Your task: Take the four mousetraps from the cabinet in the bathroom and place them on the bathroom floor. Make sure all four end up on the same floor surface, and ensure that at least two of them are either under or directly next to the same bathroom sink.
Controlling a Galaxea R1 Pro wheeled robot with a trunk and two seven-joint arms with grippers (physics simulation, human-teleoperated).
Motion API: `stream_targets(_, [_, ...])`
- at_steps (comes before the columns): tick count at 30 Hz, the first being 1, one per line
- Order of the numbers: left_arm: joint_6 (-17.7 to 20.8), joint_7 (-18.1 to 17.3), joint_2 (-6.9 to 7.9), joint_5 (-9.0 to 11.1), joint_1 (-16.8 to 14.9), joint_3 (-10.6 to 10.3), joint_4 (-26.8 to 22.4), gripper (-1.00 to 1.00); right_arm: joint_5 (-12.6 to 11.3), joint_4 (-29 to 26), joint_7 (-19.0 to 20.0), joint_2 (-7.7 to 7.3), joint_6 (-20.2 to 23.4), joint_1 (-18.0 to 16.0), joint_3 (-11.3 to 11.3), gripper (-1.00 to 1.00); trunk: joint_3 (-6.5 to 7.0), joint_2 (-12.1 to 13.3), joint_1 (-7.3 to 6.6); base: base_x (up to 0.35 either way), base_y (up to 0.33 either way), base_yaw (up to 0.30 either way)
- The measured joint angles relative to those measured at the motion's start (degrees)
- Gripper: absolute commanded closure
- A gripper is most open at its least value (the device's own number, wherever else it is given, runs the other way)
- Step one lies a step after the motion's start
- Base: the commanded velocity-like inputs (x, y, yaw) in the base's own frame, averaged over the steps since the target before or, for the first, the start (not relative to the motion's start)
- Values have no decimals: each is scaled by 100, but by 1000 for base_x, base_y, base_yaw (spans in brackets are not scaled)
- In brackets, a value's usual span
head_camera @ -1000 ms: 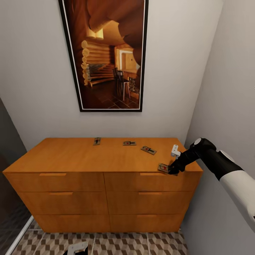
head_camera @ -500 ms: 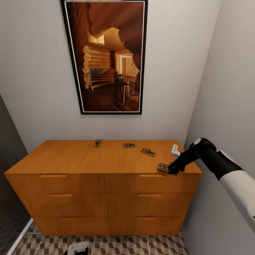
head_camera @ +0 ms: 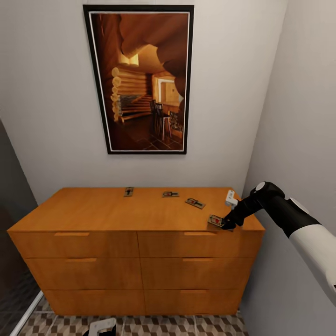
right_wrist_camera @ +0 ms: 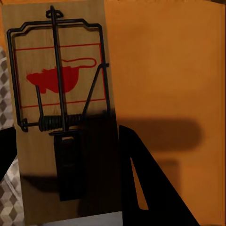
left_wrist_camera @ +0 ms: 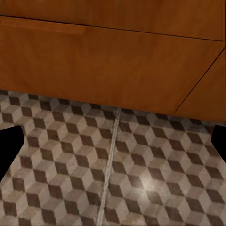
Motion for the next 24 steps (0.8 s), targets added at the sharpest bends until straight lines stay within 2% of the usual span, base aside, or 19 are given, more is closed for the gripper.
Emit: stream_targets(24, [0, -2, -1, 0, 0, 0, 0, -100, -6, 3, 0, 0, 0, 0, 0, 100, 228, 0, 0, -2, 0, 0])
